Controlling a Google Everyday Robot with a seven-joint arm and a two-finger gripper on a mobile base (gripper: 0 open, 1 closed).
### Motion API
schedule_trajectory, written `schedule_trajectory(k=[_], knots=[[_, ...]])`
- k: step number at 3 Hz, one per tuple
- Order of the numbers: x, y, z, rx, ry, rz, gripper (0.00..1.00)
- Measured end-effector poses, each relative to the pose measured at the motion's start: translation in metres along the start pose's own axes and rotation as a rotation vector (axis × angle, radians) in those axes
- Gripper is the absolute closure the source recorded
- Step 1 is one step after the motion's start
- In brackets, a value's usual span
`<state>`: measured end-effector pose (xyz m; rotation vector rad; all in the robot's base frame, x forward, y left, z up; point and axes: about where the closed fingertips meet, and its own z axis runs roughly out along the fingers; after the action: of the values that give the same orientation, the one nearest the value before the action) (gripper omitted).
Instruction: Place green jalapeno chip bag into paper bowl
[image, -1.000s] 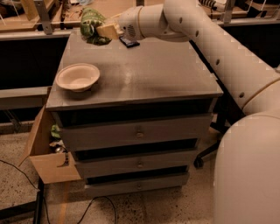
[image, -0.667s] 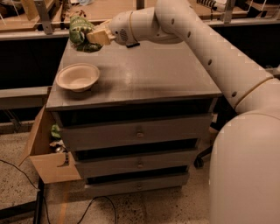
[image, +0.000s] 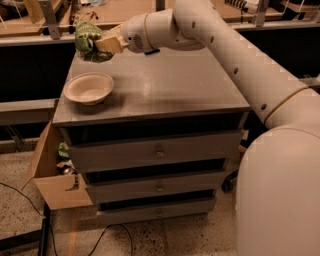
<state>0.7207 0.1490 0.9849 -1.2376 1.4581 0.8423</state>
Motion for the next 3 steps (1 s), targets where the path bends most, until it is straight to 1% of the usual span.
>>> schedule_trajectory(k=[1, 2, 3], knots=[[0.003, 0.019, 0.021, -0.045, 0.002, 0.032, 1.0], [0.003, 0.039, 0.043, -0.086, 0.018, 0.042, 1.0], [0.011, 0.053, 0.054, -0.097, 0.028, 0.073, 0.82]])
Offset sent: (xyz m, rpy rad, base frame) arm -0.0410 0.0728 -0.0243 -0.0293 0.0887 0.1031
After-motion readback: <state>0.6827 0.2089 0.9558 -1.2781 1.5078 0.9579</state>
